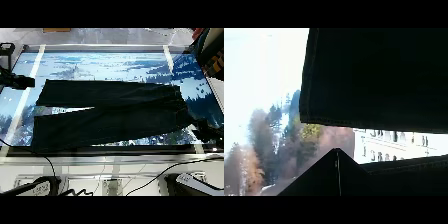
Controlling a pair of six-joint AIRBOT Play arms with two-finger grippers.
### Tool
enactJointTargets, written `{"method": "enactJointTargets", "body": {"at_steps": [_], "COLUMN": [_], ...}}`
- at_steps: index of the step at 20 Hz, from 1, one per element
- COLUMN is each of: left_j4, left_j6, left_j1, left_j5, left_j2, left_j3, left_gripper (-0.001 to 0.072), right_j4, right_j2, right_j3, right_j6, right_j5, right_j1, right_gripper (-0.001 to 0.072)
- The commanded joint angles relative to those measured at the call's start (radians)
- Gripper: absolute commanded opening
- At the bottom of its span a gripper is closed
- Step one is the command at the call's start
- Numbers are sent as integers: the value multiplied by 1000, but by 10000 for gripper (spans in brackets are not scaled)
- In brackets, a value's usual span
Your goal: Fold the clothes and pants, and hang the long-sleeved shirts on hangers.
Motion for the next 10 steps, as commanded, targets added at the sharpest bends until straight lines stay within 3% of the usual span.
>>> {"method": "enactJointTargets", "body": {"at_steps": [1, 2, 3, 4, 7, 10], "left_j4": [0, 0, 0, 0, -27, -34], "left_j6": [0, 0, 0, -3, -3, -3], "left_j1": [0, 0, 0, 0, 0, 0], "left_j5": [16, 14, 14, 13, -3, -66], "left_j2": [-5, -9, -12, -15, -27, -50], "left_j3": [0, 0, 0, 0, 0, -1], "left_gripper": [39, 122, 280, 311, 311, 311], "right_j4": [142, 196, 235, 264, 305, 304], "right_j2": [-93, -108, -117, -126, -161, -216], "right_j3": [6, 10, 13, 14, 19, 62], "right_j6": [-154, -222, -259, -285, -306, -332], "right_j5": [-67, -68, -69, -77, -105, -37], "right_j1": [0, 2, 2, 2, 2, 6], "right_gripper": [539, 499, 466, 455, 455, 455]}}
